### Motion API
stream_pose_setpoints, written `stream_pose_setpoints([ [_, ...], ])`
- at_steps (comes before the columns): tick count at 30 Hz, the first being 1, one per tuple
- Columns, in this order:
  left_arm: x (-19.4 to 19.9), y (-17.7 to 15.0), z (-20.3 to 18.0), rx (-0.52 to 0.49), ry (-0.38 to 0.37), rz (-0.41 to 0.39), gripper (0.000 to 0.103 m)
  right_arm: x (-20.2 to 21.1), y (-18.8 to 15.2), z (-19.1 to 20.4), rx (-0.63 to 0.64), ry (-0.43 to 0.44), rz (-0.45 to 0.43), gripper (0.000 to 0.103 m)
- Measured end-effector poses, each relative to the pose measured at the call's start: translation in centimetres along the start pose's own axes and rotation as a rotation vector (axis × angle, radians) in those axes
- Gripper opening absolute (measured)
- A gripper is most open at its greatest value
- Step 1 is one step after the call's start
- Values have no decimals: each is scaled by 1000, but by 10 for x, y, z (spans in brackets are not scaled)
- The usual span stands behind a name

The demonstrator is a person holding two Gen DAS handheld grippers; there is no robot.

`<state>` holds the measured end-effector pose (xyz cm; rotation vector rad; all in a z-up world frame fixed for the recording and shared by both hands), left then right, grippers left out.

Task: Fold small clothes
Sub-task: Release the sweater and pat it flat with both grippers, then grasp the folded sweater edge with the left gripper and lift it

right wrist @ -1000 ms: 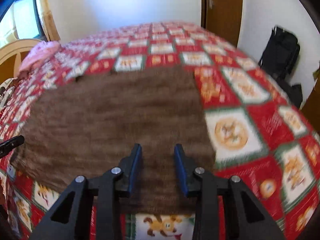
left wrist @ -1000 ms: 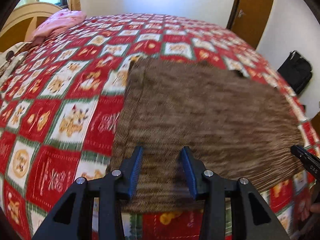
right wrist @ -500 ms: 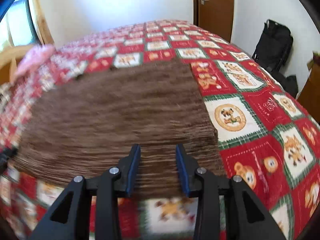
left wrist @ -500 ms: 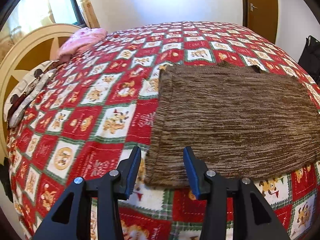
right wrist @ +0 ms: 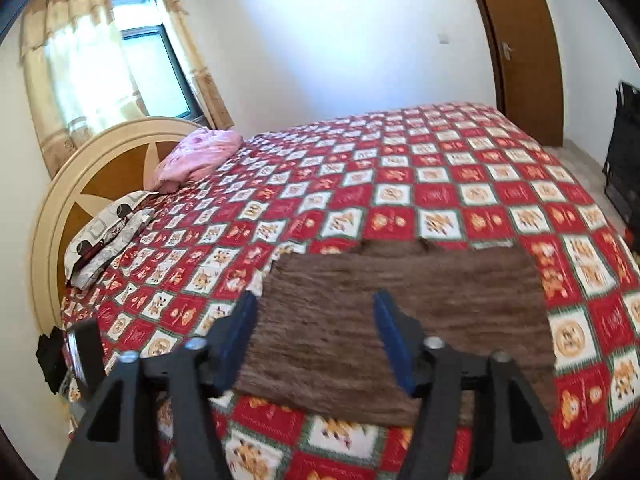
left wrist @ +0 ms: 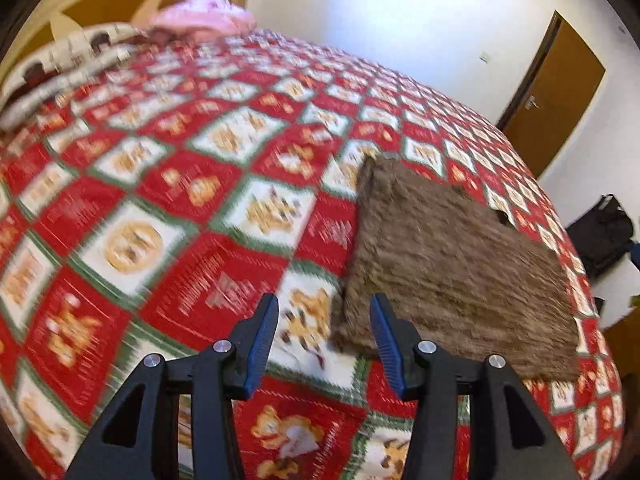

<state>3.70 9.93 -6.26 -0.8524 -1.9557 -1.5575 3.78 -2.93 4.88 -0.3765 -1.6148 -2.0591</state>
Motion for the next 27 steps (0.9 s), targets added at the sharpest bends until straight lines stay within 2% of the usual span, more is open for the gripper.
stream_pose_setpoints([
  [4,-13,-9,-2,66,-67,26,49,-28,-26,14,-14,49,68,68],
  [6,-23,-9,-4,127,-128,26,49,-36,-36,15,-10,45,99,68],
  [7,-27,-9,-3,140,-136,26,49,-36,-38,15,-11,42,107,68],
  [9,-44,-9,-5,158,-137,64,49,-38,-38,11,-20,34,117,68],
  [12,-47,-11,-6,178,-143,13,50,-37,-32,5,-14,17,111,68],
  [15,-48,-12,-6,206,-246,9,48,-43,-22,8,30,-1,106,68],
  [16,-48,-12,-7,214,-271,6,44,-47,-17,11,47,-8,103,68],
  [17,-48,-11,-9,208,-286,-7,27,-51,-12,13,57,-13,97,68],
  [18,-48,-9,-10,201,-292,-9,14,-56,-4,16,65,-15,89,68],
  [20,-49,-9,-6,212,-288,-29,13,-69,9,22,61,-1,89,68],
  [23,-49,-10,2,226,-237,-60,13,-97,19,33,63,22,101,68],
  [25,-55,-14,7,242,-219,-45,13,-129,18,46,97,15,159,68],
  [27,-57,-17,14,275,-237,-42,13,-158,12,59,123,12,214,68],
])
Point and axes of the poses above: each gripper's, at about its wrist camera, not at the fingertips, and x roughly against the way its jaws point, z to its left, y to its top, the point moved 1 cm from there along -x, roughly the way its jaws point, and after that the axes turned 4 degrees about -z, right-handed, at the moved point
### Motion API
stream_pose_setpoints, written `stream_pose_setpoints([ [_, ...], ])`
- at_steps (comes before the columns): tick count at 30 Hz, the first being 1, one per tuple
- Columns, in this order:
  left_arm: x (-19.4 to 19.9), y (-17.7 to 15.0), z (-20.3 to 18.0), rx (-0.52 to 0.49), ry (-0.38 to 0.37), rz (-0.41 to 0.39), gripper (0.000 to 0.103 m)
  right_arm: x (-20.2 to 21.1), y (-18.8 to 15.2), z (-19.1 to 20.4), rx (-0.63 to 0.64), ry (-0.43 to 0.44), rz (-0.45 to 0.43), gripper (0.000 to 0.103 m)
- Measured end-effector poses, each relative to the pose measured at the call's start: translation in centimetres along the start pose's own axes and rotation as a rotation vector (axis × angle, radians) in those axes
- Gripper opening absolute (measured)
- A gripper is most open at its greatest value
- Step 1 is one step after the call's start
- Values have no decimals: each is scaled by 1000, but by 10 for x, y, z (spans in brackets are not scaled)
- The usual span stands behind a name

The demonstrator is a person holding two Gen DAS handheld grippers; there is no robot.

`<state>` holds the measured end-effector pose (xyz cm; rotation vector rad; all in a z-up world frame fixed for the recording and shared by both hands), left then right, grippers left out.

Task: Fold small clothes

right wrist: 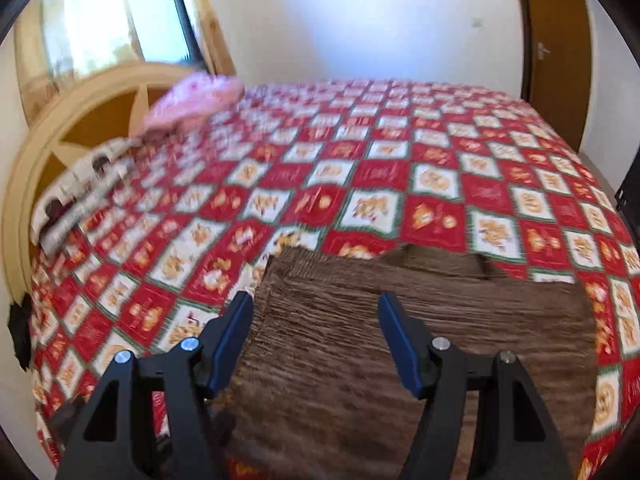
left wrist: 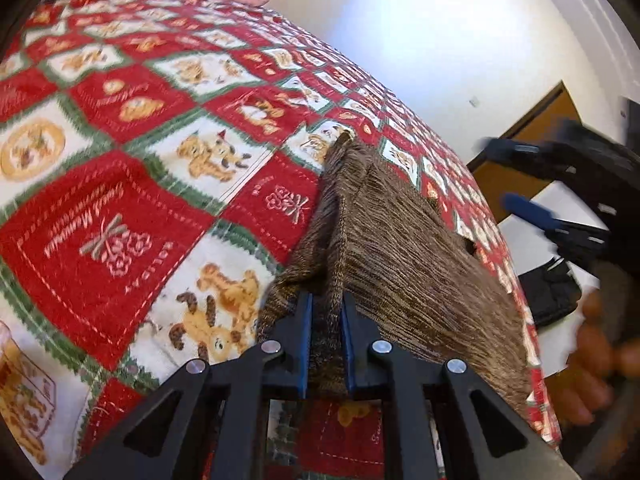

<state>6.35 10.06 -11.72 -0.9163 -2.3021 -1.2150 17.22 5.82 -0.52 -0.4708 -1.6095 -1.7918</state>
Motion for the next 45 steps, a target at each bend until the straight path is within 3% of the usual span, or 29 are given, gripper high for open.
stream_pose_setpoints([
  [2,4,3,4,24,-1,11,13,-32,0,16,37,-14,42,68],
  [6,18,7,6,-3,78,-16,17,-68,0,32,73,-45,77,68],
  [7,19,8,6,-7,94,-16,19,-76,0,34,78,-45,91,68],
  [9,22,7,9,-6,139,-36,35,-87,-2,37,89,-61,111,70],
  [13,28,2,7,-8,148,-61,39,-107,-6,45,119,-69,162,80],
  [15,29,-1,4,-41,144,-78,59,-114,-10,50,143,-64,176,82],
  [19,20,-3,-2,-85,123,-76,73,-129,-16,62,240,-133,177,84],
  [23,19,-2,0,-87,90,-97,74,-131,-19,66,294,-161,172,82],
  [24,19,-2,1,-79,79,-98,71,-131,-18,65,290,-155,175,78],
  [25,20,-1,3,-66,64,-102,62,-129,-17,63,289,-158,172,68],
  [26,19,1,7,-41,19,-92,33,-128,-16,61,289,-168,167,60],
  [27,14,1,12,-11,-21,-58,17,-125,-14,57,279,-180,161,44],
  [28,10,1,15,13,-36,-35,17,-122,-12,51,256,-176,162,32],
  [31,11,1,16,-1,-34,-47,12,-114,-7,36,170,-98,160,21],
  [39,35,6,-13,-129,-57,-117,11,-74,6,-8,-117,141,84,20],
  [45,61,3,-66,-329,-129,-184,11,-44,16,-42,-229,212,53,20],
])
Point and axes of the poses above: each gripper's, at about its wrist camera, not at the fingertips, and x roughly against the way its jaws point, z to its left, y to its top, the point moved 1 cm from there along -x, roughly the way its jaws point, and after that the axes turned 4 degrees about -z, right-handed, at the moved point
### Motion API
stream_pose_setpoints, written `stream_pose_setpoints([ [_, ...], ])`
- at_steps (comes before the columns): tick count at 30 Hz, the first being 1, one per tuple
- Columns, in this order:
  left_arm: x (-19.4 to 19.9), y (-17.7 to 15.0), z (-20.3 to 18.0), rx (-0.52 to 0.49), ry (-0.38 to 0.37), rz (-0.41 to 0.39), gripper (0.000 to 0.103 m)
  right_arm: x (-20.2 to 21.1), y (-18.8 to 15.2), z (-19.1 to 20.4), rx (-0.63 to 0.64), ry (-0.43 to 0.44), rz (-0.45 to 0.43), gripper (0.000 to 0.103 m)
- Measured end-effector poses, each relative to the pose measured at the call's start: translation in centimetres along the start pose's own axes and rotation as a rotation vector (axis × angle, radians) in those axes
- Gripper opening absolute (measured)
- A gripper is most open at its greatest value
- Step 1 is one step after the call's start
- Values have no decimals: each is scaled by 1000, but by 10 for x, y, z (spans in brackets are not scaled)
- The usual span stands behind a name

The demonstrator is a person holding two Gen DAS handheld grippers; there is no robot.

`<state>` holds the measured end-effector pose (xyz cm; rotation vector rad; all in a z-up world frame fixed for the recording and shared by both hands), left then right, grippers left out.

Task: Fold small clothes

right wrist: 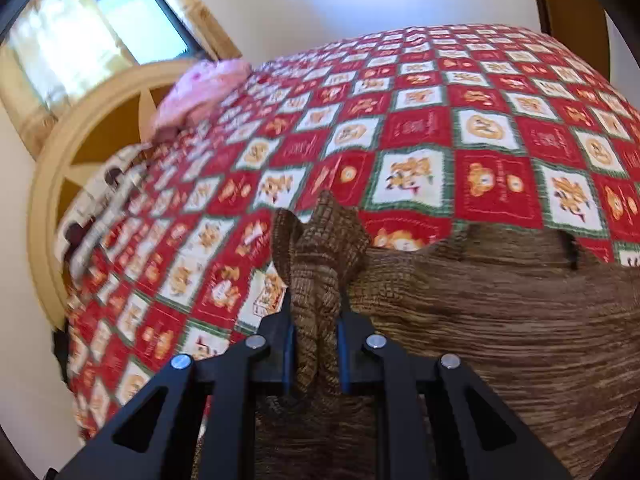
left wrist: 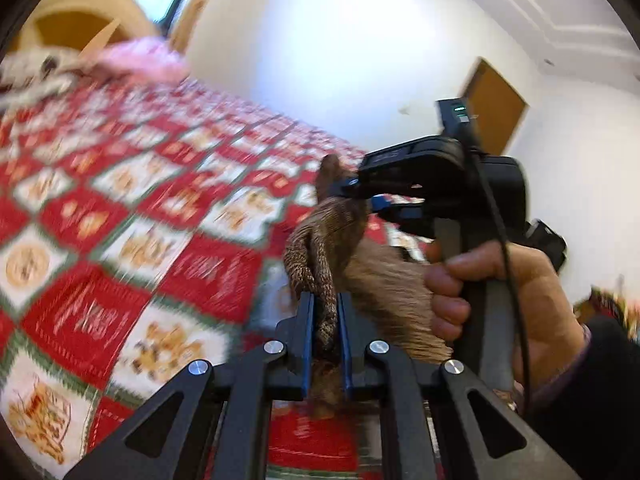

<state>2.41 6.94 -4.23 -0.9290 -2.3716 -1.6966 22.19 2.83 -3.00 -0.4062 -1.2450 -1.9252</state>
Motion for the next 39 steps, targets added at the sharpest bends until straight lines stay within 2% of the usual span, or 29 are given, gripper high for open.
stream_pose_setpoints([
  [7,10,9,-65,-169,-141,-8,6,58,11,-48,-95,38,-57,19],
  [13,1,1,-109,-256,-239,36,5,107,11,-101,-129,35,-112,18],
  [22,-22,-28,-170,-405,-364,119,5,136,-1,-186,-193,-4,-100,18],
  [29,-48,-48,-187,-442,-386,172,5,134,-16,-239,-239,-14,-74,17],
  [33,-47,-52,-183,-434,-413,208,5,128,-24,-258,-273,-19,-70,15],
  [37,-39,-45,-169,-408,-429,237,5,115,-29,-265,-242,-106,-59,15],
  [39,-33,-38,-158,-408,-426,237,5,116,-31,-265,-255,-111,-70,16],
])
Point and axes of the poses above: each gripper's, at about its wrist camera, not at the fingertips, and x roughly against the way its jaws point, z to its left, y to its top, the point moved 1 cm from there along -x, roughly the way its jaws point, and after that the axes turned 4 degrees about -z, right-handed, at the moved point
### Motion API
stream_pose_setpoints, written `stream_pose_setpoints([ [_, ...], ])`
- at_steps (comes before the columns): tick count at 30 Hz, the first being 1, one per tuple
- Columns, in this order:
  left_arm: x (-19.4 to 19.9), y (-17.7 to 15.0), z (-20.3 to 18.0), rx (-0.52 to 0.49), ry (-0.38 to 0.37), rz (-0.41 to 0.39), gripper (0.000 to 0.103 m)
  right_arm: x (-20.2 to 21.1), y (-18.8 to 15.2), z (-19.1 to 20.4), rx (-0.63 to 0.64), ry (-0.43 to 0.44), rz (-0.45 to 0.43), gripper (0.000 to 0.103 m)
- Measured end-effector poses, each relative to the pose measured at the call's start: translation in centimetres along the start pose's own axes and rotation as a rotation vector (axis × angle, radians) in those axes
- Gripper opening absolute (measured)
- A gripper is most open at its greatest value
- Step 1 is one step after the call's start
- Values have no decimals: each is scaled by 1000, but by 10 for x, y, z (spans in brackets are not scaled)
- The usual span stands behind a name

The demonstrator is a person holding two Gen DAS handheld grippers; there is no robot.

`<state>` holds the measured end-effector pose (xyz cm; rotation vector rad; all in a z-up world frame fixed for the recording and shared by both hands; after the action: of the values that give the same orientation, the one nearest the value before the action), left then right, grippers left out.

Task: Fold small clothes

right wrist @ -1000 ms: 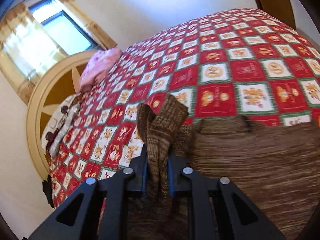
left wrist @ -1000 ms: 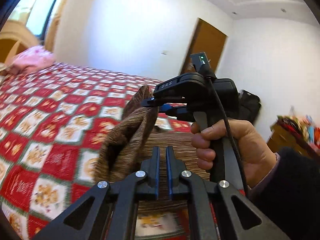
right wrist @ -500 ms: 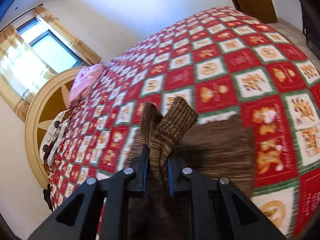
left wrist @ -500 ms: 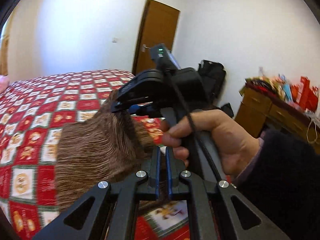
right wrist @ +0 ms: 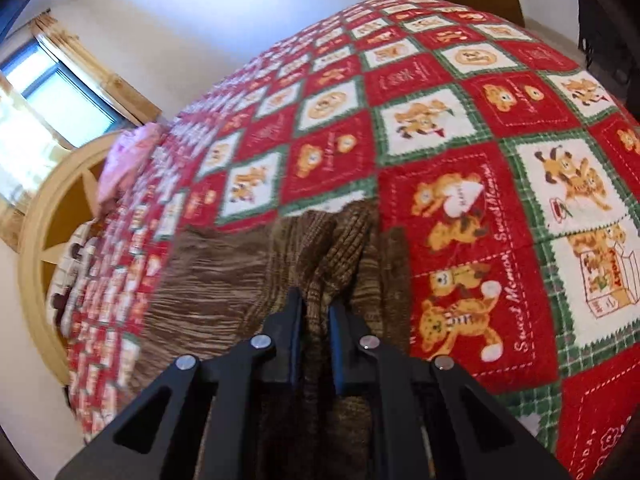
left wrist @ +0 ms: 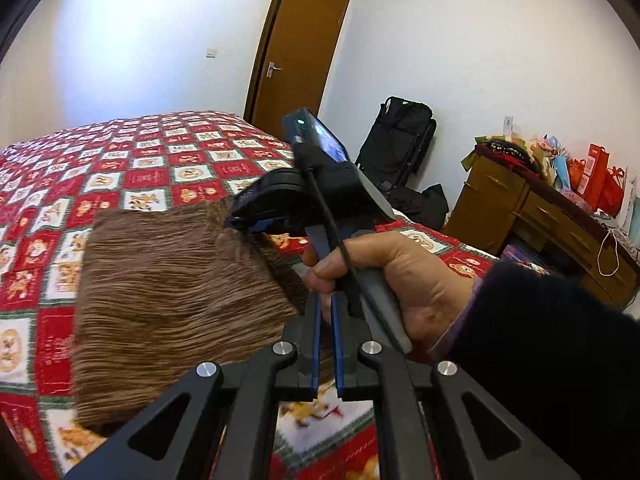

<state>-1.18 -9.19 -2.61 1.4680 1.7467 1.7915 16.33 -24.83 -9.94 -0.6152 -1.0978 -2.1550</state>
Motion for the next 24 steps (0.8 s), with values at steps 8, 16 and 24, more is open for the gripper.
stream_pose_setpoints([
  [8,64,3,63,101,95,-56,5,76,-16,8,-61,72,-87,29],
  [16,90,-15,109,252,193,-31,5,100,-95,36,25,19,-19,62],
  [24,109,-27,118,248,258,-22,5,64,-118,47,86,-40,65,52],
])
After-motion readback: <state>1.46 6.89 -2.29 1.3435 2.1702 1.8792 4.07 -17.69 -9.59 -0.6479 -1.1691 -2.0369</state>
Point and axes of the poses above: each gripper's, at about its wrist camera, not at the fingertips, and x roughly against the way its jaws point, z to its left, y to its top, the point moved 1 cm from there along -x, roughly the way its jaws point, and after that the axes turned 4 degrees about -z, right-handed, at the moved point
